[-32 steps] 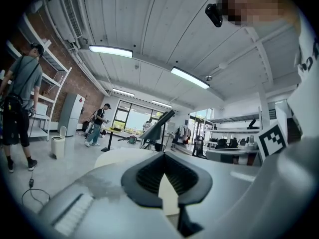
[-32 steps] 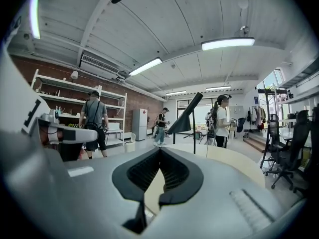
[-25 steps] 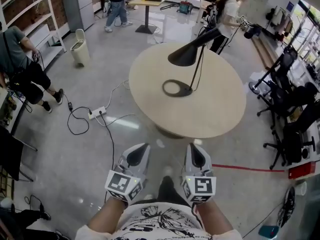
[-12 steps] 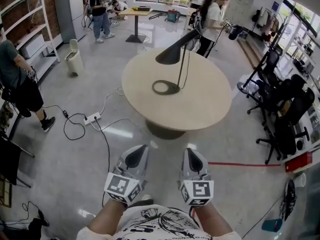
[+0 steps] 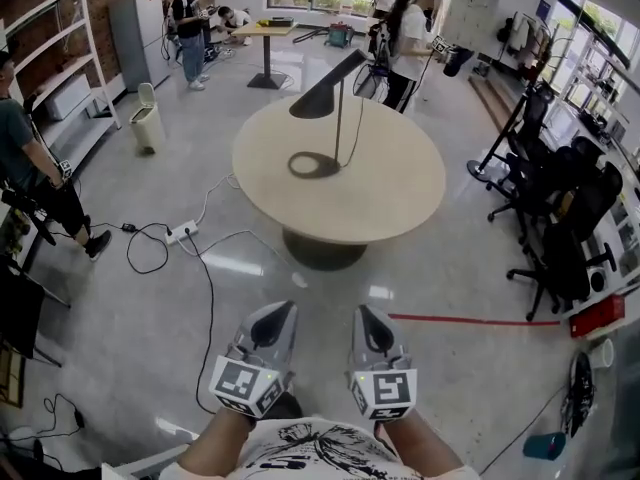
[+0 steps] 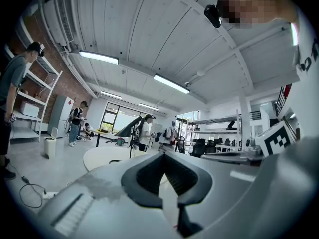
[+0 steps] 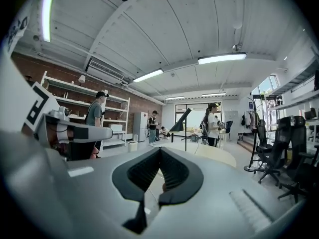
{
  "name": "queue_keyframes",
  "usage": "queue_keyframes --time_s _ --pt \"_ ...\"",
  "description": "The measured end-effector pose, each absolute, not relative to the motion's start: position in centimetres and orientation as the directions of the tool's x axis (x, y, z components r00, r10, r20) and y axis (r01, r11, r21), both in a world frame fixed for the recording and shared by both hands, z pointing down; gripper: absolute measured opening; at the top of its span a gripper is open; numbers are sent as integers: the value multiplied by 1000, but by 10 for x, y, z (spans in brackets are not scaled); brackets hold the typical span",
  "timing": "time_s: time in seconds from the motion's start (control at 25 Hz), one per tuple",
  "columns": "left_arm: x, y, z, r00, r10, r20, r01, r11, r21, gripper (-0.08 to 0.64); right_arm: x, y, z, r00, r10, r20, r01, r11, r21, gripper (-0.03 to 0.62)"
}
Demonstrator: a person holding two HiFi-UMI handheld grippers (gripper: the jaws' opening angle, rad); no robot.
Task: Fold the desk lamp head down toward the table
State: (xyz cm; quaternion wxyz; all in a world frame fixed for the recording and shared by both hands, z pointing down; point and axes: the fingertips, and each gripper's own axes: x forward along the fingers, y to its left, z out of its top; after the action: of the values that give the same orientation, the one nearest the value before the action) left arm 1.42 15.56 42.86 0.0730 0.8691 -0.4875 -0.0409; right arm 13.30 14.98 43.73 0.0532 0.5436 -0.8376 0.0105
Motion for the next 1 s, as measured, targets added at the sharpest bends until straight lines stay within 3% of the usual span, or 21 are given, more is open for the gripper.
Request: queue_keyframes --time_s 1.0 --pt "37 204 417 494 -869 -3 -864 -491 110 5 139 195 432 -483 -871 88 -872 488 50 8"
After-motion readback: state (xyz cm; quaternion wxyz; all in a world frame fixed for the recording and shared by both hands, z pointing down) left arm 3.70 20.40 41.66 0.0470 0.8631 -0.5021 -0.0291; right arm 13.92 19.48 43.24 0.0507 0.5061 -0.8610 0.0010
